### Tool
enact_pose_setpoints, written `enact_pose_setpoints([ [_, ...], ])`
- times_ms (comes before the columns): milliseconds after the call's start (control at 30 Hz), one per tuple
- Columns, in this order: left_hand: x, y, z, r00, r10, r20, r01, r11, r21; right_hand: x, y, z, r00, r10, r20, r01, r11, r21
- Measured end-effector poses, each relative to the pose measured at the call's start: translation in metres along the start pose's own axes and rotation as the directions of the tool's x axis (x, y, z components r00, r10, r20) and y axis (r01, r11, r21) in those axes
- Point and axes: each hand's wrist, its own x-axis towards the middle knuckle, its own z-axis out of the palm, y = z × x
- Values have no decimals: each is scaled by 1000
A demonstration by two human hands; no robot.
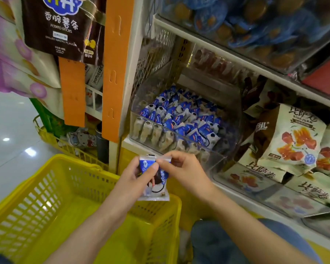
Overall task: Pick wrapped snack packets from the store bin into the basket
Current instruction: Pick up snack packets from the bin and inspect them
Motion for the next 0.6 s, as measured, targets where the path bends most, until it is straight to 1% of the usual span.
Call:
enact_pose_setpoints([
  [33,0,0,0,999,12,-35,-10,1000,30,0,3,2,1000,-6,22,5,1000,16],
  [100,2,-2,-1,992,35,-121,-25,996,87,1,7,6,998,-55,44,57,997,-54],
  [200,5,-6,-3,978,49,-202,-26,993,117,2,7,11,980,-194,38,197,945,-262],
  [267,5,-8,-5,974,44,-223,-28,997,74,2,6,13,961,-272,46,266,865,-425],
  [300,6,-9,-5,973,38,-226,-29,999,42,1,7,14,956,-291,39,275,841,-467],
  [333,7,-10,-6,973,40,-229,-37,999,18,1,7,14,957,-289,15,263,845,-466],
  [367,8,-10,-7,969,61,-239,-60,998,10,1,7,13,964,-267,-13,236,873,-427],
  [433,11,-11,-9,949,157,-272,-142,987,72,0,8,12,983,-177,-57,149,934,-325],
  [500,12,-11,-11,922,283,-263,-236,952,197,2,7,11,996,-52,-69,34,972,-234],
  [533,11,-11,-11,903,357,-238,-289,916,278,2,7,11,997,10,-70,-22,984,-178],
  [600,8,-11,-10,850,502,-156,-391,802,452,4,6,11,991,115,-71,-119,991,-55],
])
